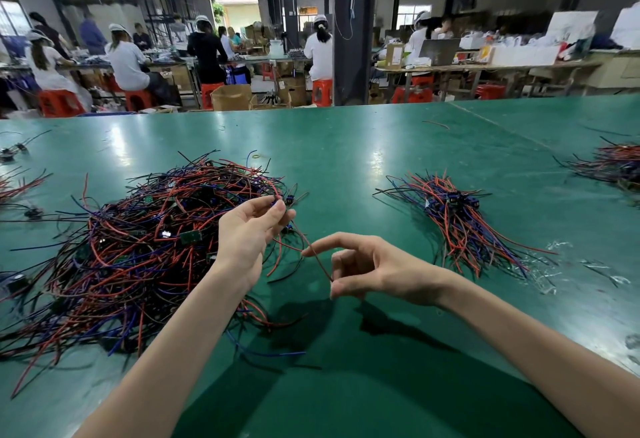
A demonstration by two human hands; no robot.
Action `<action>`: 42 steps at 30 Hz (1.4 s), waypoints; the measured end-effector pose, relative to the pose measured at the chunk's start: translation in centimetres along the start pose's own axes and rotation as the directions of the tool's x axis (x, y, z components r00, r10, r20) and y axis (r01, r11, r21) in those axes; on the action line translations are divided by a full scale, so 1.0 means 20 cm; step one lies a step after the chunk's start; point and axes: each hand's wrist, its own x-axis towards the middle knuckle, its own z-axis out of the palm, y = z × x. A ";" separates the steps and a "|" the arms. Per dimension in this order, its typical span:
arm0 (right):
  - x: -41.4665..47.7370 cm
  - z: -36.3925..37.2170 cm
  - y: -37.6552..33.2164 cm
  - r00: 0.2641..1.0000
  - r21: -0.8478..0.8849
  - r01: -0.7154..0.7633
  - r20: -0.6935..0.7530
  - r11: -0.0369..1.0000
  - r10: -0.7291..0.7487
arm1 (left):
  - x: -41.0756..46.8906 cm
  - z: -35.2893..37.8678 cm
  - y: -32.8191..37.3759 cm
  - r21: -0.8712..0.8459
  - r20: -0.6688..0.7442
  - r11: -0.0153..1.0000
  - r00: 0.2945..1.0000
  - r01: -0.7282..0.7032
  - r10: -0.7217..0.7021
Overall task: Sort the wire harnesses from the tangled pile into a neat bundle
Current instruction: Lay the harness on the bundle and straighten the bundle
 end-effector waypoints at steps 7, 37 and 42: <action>0.00 0.00 0.00 0.999 -0.016 -0.027 0.020 0.999 0.028 | 0.00 -0.01 0.00 0.017 -0.017 1.000 1.000 0.001 0.000; 0.06 -0.02 0.06 0.902 0.151 -0.117 -0.398 0.982 0.169 | -0.14 0.13 -0.15 0.176 0.223 0.941 0.919 0.289 -0.324; 0.07 -0.03 0.05 0.870 0.233 -0.104 -0.450 0.967 0.202 | -0.14 0.13 -0.15 0.155 0.245 0.942 0.912 0.297 -0.328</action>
